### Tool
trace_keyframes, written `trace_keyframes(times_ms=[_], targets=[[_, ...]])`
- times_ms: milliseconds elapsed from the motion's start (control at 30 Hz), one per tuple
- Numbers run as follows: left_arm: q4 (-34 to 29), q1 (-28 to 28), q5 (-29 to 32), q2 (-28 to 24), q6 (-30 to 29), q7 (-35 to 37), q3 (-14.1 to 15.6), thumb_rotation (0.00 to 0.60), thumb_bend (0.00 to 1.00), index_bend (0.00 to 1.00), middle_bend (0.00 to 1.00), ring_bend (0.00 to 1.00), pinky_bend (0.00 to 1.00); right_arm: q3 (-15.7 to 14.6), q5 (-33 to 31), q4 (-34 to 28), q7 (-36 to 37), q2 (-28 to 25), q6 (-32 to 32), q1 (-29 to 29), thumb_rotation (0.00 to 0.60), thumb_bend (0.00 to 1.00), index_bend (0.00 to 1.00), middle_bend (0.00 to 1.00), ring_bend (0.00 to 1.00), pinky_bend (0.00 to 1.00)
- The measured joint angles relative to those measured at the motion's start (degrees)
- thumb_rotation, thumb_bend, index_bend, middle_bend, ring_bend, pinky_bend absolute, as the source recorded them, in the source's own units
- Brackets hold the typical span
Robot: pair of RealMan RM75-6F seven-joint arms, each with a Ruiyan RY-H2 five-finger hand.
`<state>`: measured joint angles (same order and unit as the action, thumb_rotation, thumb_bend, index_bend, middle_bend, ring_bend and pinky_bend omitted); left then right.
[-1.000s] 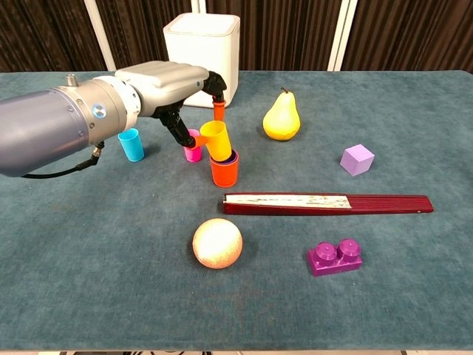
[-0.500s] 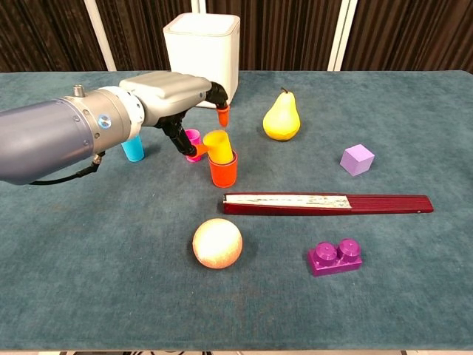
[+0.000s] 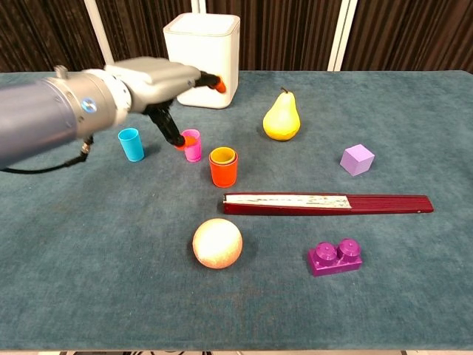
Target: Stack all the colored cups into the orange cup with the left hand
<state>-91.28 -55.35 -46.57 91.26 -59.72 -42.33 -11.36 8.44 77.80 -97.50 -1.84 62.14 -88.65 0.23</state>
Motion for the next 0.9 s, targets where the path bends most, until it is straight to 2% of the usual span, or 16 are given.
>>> trace_keyframes(times_ms=[267, 500, 900], targets=[[-0.98, 2.04, 0.61, -5.3, -0.88, 0.82, 0.67, 0.6, 0.28, 0.16, 0.08, 0.0, 0.0, -0.19, 0.08, -0.17, -0.51, 0.1, 0.15, 0.03, 0.6, 0.43, 0.04, 0.0, 0.06, 0.0], [1.42, 4.58, 0.79, -8.41, 0.69, 5.5, 1.76, 0.6, 0.28, 0.22, 0.08, 0.0, 0.0, -0.34, 0.14, -0.26, -1.34, 0.44, 0.37, 0.2, 0.6, 0.43, 0.04, 0.0, 0.06, 0.0], [9.81, 7.08, -2.11, -7.8, 4.98, 12.91, 3.89, 0.6, 0.29, 0.24, 0.08, 0.0, 0.0, -0.59, 0.04, -0.18, -2.48, 0.99, 0.81, 0.44, 0.6, 0.43, 0.04, 0.0, 0.06, 0.0]])
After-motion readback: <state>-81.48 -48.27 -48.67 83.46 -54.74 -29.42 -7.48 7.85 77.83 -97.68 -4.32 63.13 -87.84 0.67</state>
